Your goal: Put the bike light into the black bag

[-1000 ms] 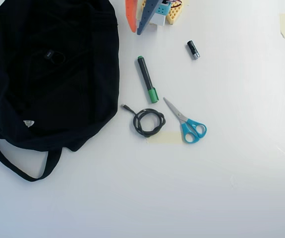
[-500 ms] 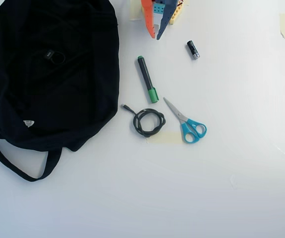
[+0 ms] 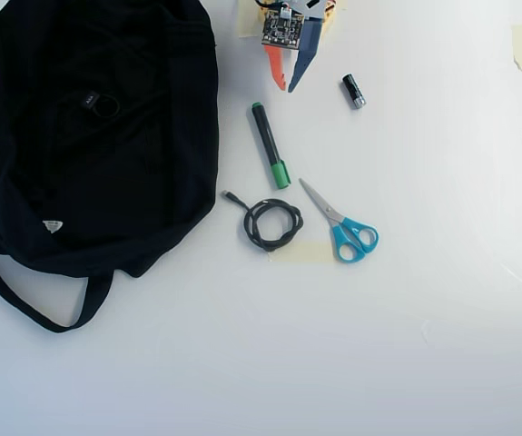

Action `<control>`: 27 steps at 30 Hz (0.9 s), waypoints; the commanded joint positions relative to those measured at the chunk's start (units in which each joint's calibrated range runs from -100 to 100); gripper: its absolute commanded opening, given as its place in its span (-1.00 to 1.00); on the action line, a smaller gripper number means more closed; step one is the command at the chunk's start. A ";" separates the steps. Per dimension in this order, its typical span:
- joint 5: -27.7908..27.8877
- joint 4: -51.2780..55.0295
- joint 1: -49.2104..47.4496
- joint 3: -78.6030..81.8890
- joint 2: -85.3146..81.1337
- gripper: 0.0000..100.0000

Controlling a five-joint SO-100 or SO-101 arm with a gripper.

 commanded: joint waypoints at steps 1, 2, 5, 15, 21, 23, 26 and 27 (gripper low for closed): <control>0.20 -2.65 -0.25 5.44 -1.00 -0.95; 0.20 -2.91 -0.25 7.50 -1.00 -0.95; 0.20 -4.63 -0.25 12.17 -1.00 -0.95; 0.20 -4.80 -2.12 12.26 -0.91 -0.95; 0.20 -4.89 -2.04 12.26 -0.83 -0.95; 0.20 -4.89 -2.04 12.26 -0.83 -0.95; 0.20 -4.89 -2.04 12.26 -0.83 -0.95; 0.20 -4.89 -2.04 12.26 -0.83 -0.95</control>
